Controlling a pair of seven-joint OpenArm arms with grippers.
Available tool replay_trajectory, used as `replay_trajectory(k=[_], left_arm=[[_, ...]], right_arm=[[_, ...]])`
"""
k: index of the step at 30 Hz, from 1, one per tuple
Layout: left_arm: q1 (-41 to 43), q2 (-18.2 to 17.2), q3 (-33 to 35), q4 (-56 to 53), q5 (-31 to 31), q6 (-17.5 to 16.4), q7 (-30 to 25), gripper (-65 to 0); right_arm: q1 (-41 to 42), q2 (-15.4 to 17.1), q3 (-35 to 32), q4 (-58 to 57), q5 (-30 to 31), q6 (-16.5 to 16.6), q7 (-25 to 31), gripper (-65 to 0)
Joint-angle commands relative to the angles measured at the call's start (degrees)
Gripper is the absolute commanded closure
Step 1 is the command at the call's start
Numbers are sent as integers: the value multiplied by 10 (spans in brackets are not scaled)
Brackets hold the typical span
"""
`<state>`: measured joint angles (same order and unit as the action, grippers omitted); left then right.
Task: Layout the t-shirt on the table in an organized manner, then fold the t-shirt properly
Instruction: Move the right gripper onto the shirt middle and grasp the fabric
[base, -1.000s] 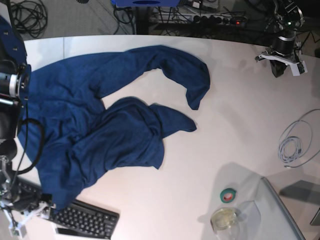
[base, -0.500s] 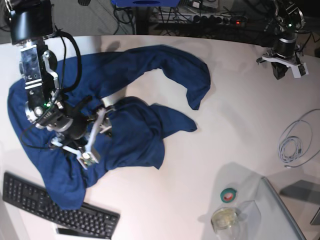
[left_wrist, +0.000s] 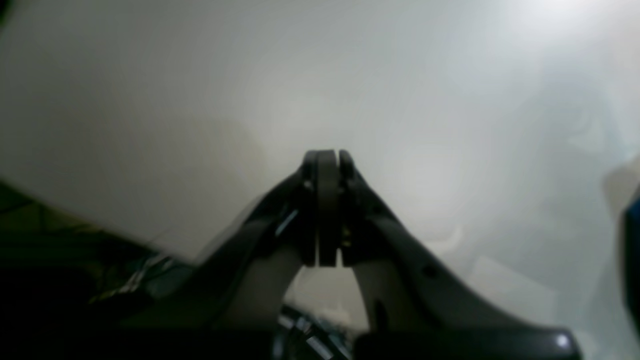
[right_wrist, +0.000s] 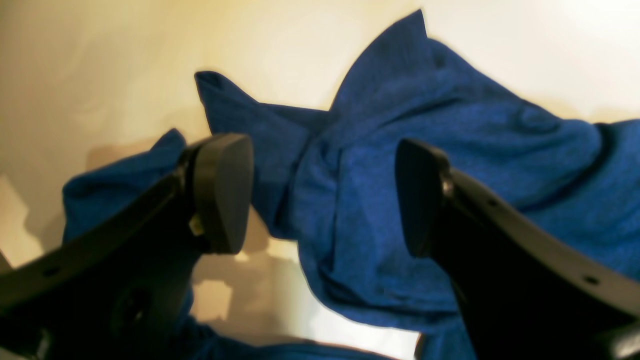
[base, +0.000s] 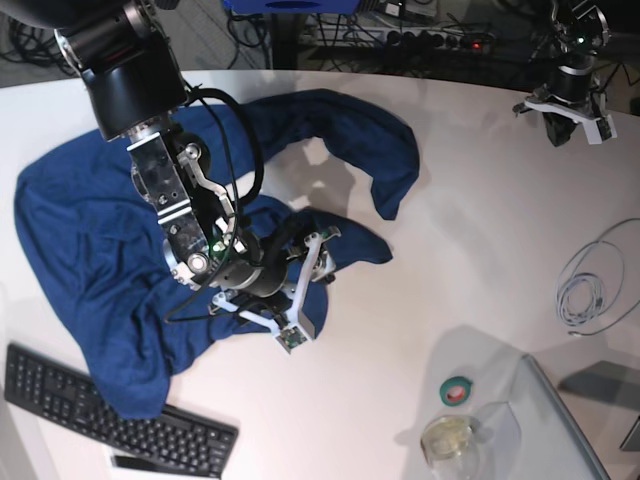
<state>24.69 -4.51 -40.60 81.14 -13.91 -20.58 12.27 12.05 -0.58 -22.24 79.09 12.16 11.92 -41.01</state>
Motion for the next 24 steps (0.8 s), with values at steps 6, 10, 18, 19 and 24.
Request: replay_trajectory(k=[6,10,18,19,24], left_arm=[[9,-9,-2,14,-5,-2,-15,0],[20,-14,-2,14,-6,-2,-15,0],[24,-22,-2,14,-7,-2,-15,0],[24,-22,-2,14,-7,-2,-15,0],[23,-22,-2,14,-5,-2,-15,0]], right_arm=[[75,-55,4,-132,-3,-54,14,-405],[96,-59,0,-173,-2,-63,47,-405],[134,-66,0,-307,-2,-63,130,-405],[136,-66,0,-314,-2,-63,135,-405],[141,-67,0,-357,-2,-63,165,-401]])
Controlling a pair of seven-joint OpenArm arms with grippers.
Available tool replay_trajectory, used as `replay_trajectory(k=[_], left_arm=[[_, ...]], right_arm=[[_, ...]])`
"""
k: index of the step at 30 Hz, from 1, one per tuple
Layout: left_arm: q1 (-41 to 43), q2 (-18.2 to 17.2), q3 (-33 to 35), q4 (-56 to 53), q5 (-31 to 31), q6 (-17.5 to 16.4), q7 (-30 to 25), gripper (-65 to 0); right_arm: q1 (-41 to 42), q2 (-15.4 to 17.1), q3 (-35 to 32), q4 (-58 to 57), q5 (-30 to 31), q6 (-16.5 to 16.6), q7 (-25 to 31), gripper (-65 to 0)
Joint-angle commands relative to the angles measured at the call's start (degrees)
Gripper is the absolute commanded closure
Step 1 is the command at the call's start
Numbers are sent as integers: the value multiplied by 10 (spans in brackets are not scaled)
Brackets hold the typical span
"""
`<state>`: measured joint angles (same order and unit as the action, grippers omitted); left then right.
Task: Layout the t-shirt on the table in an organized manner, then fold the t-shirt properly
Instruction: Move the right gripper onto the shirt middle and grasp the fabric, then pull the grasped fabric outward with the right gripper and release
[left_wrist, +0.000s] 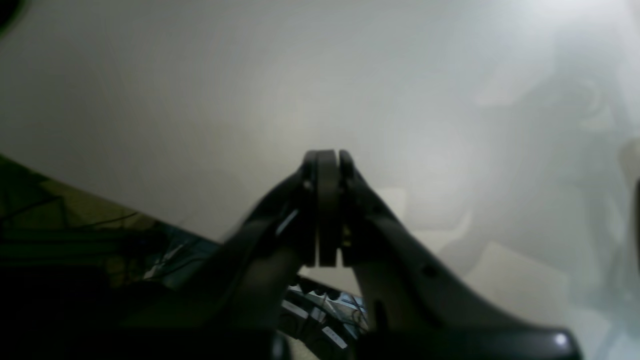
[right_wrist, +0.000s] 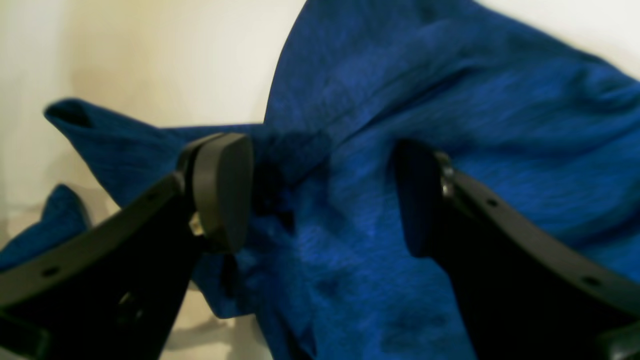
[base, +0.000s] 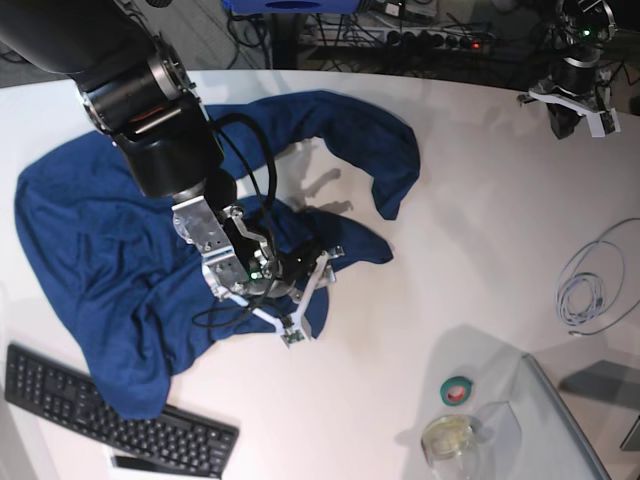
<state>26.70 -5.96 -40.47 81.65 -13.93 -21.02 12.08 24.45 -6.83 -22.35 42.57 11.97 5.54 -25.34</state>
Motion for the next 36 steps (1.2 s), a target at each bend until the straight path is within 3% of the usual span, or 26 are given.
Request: replay_trajectory(k=[1,3,5,6,11,20,24,29,32,36], left_arm=[[2,-8,-4,9,-5,2,-13,0],[1,-8,-4,9,-4,2,-13,0],[0,-8,-4,9,-4,2,-13,0],[-1,-8,-4,9,-4,2,-13,0],[-2,-9,-4,6,-4,2,-13,0],[-14,-16,-3,5,-4,2,-12,0],[-22,-16,-1,6,-4,2,-11,0],[-30,-16,-3,5,-4,2,-10,0],[-30,-16,-3,5,-4,2,-10,0],[-30,-16,-3,5,-4,2,-10,0]], right_arm=[[18,-4,2,0,0,0,16,-380],[20,-4,2,-7,0,1,20,-252],[20,-4,2,-3,1,2,17,-39],[18,-4,2,8,1,2,16,0],[-34,1,1,161,1,5,-62,0],[-170,84,6,503,1,5,-194,0],[-230,122,39,620,1,5,-202,0],[-313,152,147,714,2,6,-200,0],[-364,155,191,724,2,9,-190,0],[-421,151,203,685,2,39,-150,0]])
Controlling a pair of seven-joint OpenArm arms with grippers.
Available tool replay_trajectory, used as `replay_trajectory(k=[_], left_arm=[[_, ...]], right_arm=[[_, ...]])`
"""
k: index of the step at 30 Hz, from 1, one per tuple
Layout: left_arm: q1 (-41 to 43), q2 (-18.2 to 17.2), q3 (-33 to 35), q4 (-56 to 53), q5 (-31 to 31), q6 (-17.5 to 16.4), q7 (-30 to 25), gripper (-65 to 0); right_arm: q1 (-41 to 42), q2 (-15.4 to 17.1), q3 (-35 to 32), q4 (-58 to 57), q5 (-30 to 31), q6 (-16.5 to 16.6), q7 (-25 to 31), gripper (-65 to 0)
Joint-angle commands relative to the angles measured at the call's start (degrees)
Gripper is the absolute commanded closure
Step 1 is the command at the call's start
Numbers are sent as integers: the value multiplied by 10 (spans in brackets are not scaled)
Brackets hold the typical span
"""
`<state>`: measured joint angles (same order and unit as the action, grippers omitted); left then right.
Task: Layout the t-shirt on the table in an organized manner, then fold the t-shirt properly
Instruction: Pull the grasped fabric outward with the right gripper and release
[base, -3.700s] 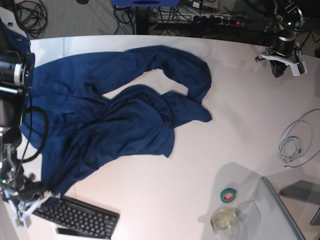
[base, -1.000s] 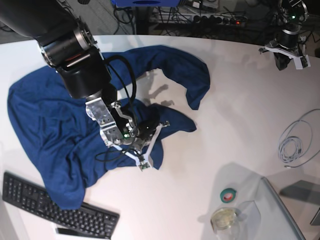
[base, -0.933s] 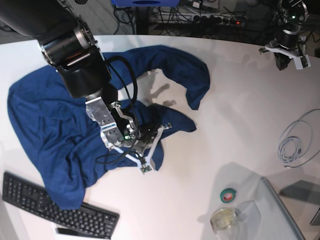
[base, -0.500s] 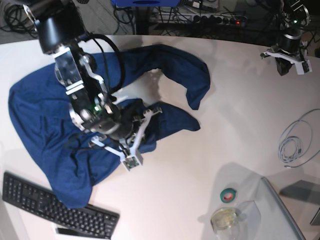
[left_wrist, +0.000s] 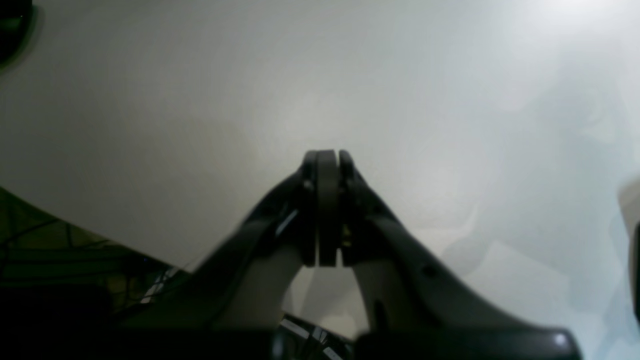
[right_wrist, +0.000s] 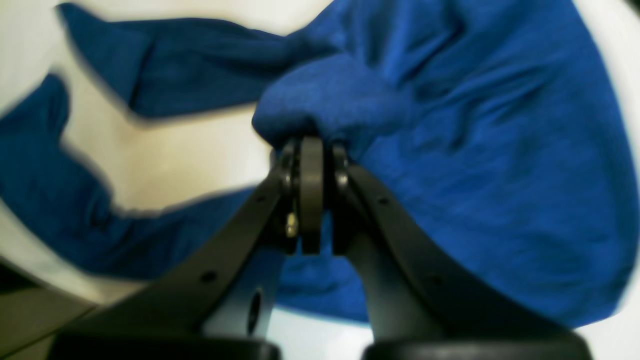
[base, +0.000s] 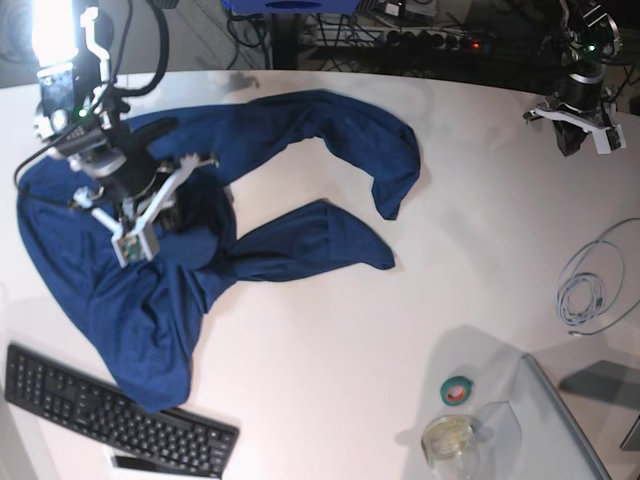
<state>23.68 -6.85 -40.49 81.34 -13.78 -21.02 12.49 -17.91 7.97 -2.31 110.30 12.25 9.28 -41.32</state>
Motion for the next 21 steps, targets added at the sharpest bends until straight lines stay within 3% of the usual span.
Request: replay_trajectory(k=[1,3,5,8,12,16,21], left_arm=[[0,-8,-3,8,-5,2,-14,0],[0,-8,-3,8,-6,2,-14,0],[0,-8,-3,8,-6,2,-14,0],[1,-8,-3,8,-6,2,-14,0],[4,-8,-3,8,-6,2,-14,0],[4,-7,-3,8,-6,2,-14,0],[10,-7,-3,9,-6,2,-14,0]], right_arm=[[0,2,2,-10,-1,5,12,-2],[-1,-11,2,-50,-1,8,5,-66],[-1,-11,0,-56,-1,11,-14,-170],[0,8,-26,-9,-1,57,-43,-287],[56,17,-86,-1,-3,75,-46,-291],[166,15,-186,-85,-3,75,-43,-297],[320,-24,-290,-246,-3,74,-36,-300]])
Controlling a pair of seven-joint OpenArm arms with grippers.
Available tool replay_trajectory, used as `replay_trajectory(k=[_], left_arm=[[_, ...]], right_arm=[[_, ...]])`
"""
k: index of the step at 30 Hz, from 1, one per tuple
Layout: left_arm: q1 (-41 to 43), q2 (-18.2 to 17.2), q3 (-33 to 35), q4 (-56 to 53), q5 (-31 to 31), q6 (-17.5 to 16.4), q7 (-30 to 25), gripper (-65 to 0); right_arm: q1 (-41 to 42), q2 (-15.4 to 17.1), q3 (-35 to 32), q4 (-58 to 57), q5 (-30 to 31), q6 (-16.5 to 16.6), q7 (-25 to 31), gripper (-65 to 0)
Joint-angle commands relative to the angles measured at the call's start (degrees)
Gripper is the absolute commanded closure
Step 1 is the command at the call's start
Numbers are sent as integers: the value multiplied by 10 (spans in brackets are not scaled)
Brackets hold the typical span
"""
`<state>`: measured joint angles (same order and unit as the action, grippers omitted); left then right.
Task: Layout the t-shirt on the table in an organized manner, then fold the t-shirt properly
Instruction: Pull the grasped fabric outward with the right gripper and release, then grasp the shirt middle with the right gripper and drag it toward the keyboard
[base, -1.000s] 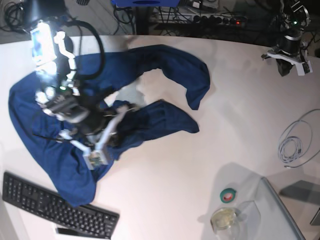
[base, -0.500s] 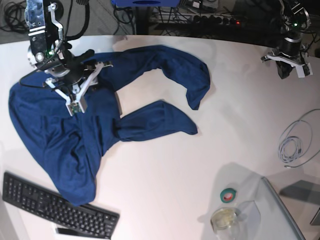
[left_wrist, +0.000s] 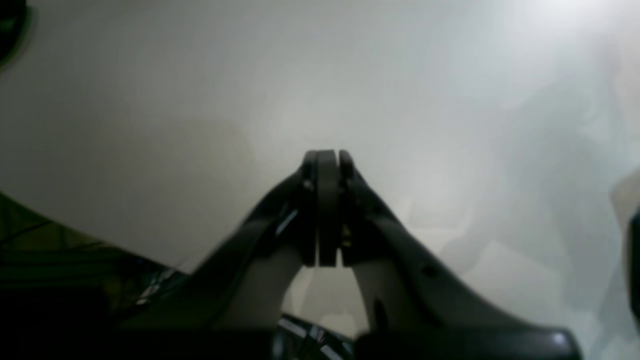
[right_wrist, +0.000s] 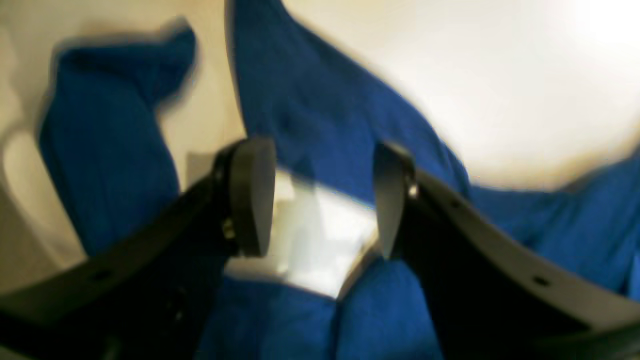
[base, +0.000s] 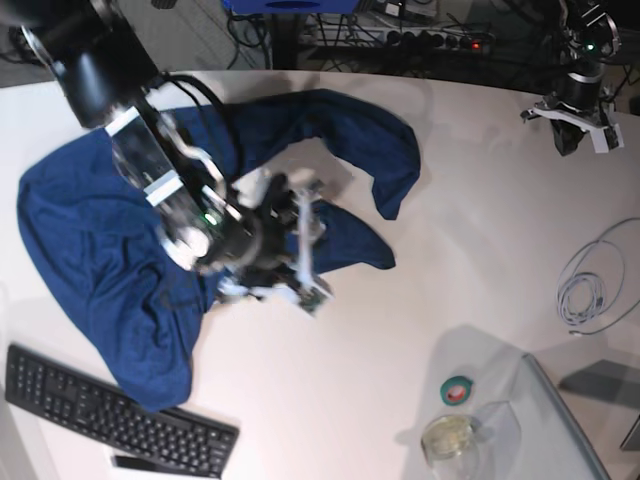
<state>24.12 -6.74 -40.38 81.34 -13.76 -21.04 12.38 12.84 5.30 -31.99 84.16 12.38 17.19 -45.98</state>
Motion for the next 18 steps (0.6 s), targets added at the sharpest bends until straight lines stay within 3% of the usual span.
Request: replay_trajectory(k=[1,3,8,14,15,16,18], left_arm=[[11,-8,-5,12,-6,2,-15,0],[18,-8,-5,13,-6,2,-16,0],[26,-8,-15,11,-6,2,-16,0],[20,-8,-58,7,-7,2,-13,0],[20,-8,-61,7,-6,2,-13,0],[20,-8,-61,7,-5,2,-13,0],[20,-8,-60,7,-5,2,-13,0]], right_arm=[[37,-9,1,-30,-5,-5,22,-300],[80,-35,-5,-126,-5,-5,52,-324],[130,-79,-7,-316,-5,-5,130,-465],[152,-93,-58,-455,-5,-5,189,-462],[158,-95,-69,-475,-5,-5,196,-431],[166,-97,-77,-491,-5,-5,211,-357],[178,-101,-74,-511,-5,-5,235,-135]])
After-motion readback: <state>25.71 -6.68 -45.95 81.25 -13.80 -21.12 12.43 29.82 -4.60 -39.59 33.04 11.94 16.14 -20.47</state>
